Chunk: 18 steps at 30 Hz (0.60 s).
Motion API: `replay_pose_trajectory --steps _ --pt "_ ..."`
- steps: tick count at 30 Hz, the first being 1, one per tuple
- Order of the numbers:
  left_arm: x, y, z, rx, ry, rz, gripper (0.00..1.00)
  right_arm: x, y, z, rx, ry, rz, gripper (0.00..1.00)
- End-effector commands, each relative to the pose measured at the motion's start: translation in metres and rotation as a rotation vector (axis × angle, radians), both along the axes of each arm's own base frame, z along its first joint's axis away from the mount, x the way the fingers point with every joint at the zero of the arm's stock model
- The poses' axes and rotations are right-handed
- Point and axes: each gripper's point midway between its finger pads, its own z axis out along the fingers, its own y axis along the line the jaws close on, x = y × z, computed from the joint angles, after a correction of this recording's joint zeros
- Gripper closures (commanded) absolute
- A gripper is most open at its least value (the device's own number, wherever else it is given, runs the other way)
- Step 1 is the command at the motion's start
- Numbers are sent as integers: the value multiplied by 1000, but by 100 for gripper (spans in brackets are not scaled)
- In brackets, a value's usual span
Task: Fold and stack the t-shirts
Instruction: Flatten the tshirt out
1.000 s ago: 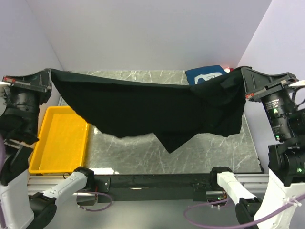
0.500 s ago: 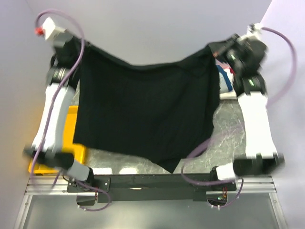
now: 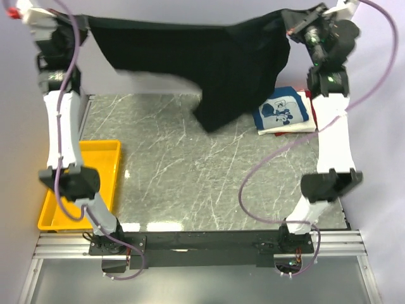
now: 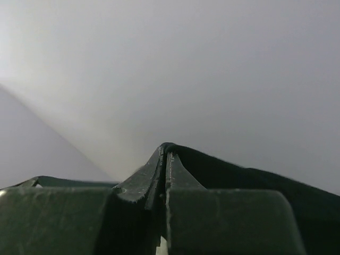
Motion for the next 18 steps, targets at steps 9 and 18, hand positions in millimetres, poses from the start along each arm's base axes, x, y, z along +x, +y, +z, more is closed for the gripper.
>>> replay_pose_trajectory --steps 9,18 --pt "-86 -11 -96 -112 113 -60 100 -73 -19 -103 41 124 -40 100" --pt "-187 -11 -319 -240 539 69 100 -135 -3 -348 42 639 43 100"
